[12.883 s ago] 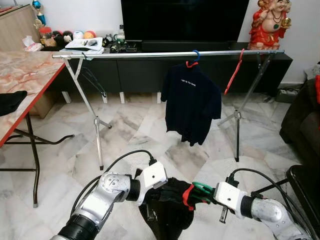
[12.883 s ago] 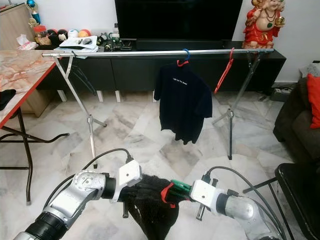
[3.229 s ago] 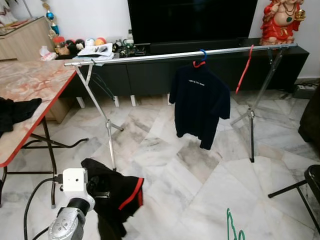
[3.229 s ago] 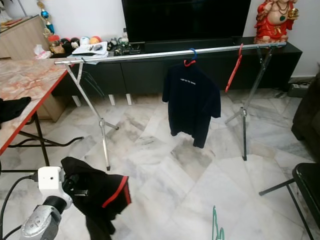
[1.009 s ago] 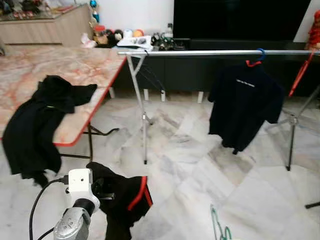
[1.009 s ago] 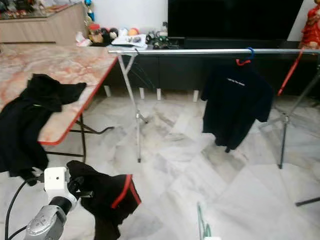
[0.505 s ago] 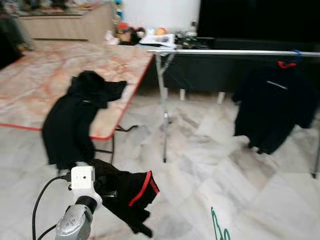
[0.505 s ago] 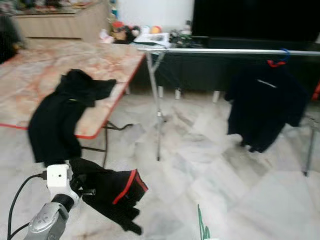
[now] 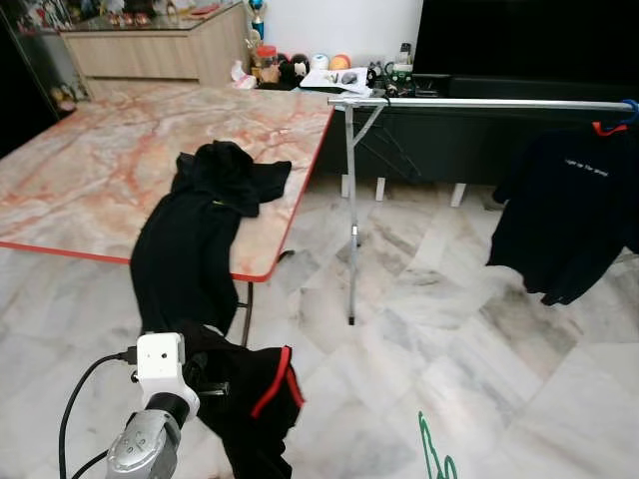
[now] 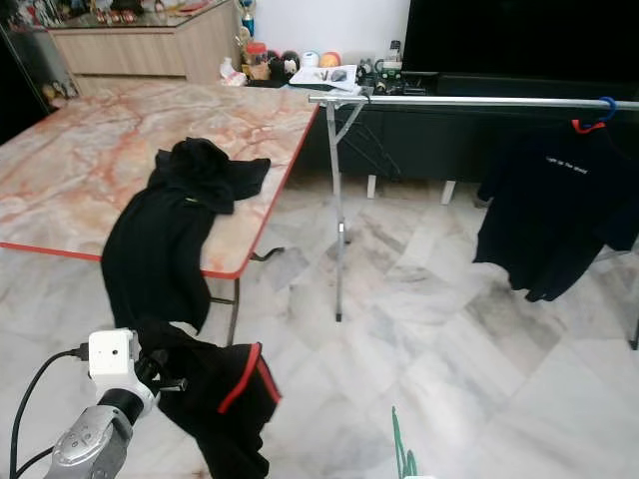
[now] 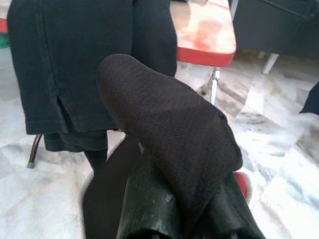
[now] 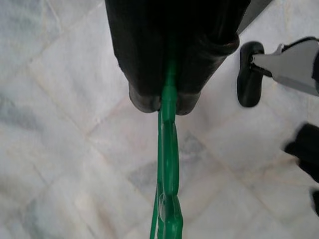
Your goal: Hang hanger
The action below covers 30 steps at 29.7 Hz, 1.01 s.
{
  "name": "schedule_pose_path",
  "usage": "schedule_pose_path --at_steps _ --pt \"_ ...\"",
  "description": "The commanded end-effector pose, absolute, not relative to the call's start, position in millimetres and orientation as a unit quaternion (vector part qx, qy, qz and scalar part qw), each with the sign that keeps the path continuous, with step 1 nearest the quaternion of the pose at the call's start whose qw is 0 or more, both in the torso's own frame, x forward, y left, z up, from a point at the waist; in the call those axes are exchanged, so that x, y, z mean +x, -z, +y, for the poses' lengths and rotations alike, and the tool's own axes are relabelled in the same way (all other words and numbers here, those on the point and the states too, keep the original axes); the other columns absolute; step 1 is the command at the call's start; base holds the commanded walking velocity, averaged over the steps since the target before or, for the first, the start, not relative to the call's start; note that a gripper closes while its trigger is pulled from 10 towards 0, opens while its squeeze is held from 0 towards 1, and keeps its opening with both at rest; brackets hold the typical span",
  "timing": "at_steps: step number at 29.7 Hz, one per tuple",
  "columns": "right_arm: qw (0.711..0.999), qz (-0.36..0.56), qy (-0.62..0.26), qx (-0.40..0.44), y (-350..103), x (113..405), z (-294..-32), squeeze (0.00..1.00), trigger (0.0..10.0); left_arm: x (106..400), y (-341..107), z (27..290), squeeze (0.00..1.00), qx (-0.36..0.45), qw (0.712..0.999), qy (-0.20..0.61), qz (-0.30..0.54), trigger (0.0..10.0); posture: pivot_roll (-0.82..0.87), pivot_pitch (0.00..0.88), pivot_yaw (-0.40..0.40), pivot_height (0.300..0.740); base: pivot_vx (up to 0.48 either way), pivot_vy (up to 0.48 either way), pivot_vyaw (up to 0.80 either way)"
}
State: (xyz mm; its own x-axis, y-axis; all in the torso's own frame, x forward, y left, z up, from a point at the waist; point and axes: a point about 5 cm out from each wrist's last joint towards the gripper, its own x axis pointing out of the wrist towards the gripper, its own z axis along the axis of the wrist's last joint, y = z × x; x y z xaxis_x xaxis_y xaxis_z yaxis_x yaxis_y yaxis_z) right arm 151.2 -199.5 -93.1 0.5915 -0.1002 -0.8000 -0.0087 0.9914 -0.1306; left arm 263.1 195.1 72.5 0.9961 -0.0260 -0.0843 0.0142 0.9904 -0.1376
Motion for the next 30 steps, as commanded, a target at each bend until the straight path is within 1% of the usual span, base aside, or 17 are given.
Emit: schedule_pose_path --at_steps 1,15,30 --pt "0.885 0.462 0.024 -0.052 96.2 145.0 -196.5 0.00 10.0 264.9 -79.9 196.0 0.00 -0.068 0.997 0.011 0.026 10.0 0.07 0.052 0.069 0.740 0.000 0.315 0.00" --pt "0.884 0.464 0.021 -0.053 97.0 143.8 -194.3 0.00 10.0 264.6 -79.4 195.3 0.00 -0.070 0.997 0.014 0.026 10.0 0.06 0.032 0.070 0.740 0.000 0.320 0.00" --pt "0.882 0.469 0.024 -0.051 97.7 141.8 -195.8 0.00 10.0 265.3 -80.1 195.1 0.00 -0.072 0.997 0.014 0.026 10.0 0.06 0.042 0.067 0.740 0.000 0.329 0.00"
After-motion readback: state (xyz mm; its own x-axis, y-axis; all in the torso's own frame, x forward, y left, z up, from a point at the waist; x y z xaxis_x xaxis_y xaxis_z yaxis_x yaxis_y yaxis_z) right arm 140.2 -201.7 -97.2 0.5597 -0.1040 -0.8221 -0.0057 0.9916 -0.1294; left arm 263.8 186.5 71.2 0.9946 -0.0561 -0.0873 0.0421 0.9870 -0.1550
